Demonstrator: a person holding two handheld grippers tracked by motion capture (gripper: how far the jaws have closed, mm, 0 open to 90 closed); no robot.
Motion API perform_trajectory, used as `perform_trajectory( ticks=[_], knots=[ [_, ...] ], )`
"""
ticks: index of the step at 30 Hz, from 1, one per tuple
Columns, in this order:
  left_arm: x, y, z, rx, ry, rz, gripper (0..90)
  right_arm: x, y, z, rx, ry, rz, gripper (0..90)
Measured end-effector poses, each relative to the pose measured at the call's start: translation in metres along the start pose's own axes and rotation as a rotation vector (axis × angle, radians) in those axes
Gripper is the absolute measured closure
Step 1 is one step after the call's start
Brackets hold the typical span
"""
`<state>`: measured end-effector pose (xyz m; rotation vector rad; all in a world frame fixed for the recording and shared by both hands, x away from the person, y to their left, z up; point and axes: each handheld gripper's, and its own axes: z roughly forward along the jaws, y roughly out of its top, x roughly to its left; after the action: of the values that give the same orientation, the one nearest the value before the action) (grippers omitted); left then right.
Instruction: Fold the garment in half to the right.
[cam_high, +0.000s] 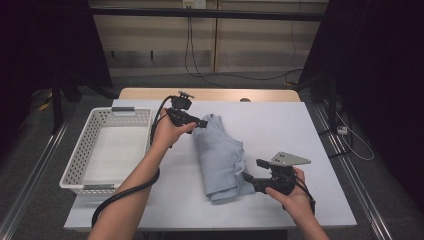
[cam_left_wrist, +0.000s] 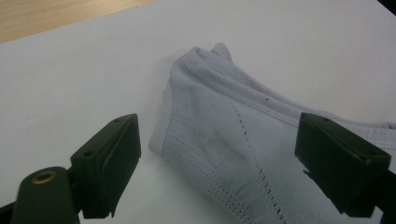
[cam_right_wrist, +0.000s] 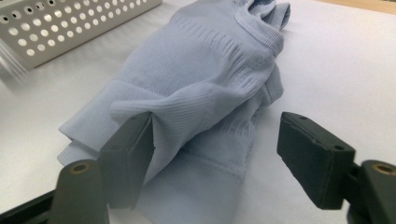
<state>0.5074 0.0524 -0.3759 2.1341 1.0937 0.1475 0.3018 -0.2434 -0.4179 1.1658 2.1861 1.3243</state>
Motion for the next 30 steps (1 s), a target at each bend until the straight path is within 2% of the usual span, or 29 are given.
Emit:
perform_trajectory(
  ticks=[5,16,30],
  knots=[
    [-0.003,-0.003,-0.001,0.007,-0.006,0.006,13.9,-0.007,-0.001,-0.004,-0.017,-0.003,0.007,22.1],
    [-0.009,-0.01,-0.003,0.014,-0.015,0.014,12.1,-0.021,-0.005,-0.009,-0.026,-0.028,0.023,19.4],
    [-0.015,-0.018,-0.005,0.009,-0.023,0.031,10.6,-0.028,-0.008,-0.007,-0.016,-0.036,0.032,16.8]
  ],
)
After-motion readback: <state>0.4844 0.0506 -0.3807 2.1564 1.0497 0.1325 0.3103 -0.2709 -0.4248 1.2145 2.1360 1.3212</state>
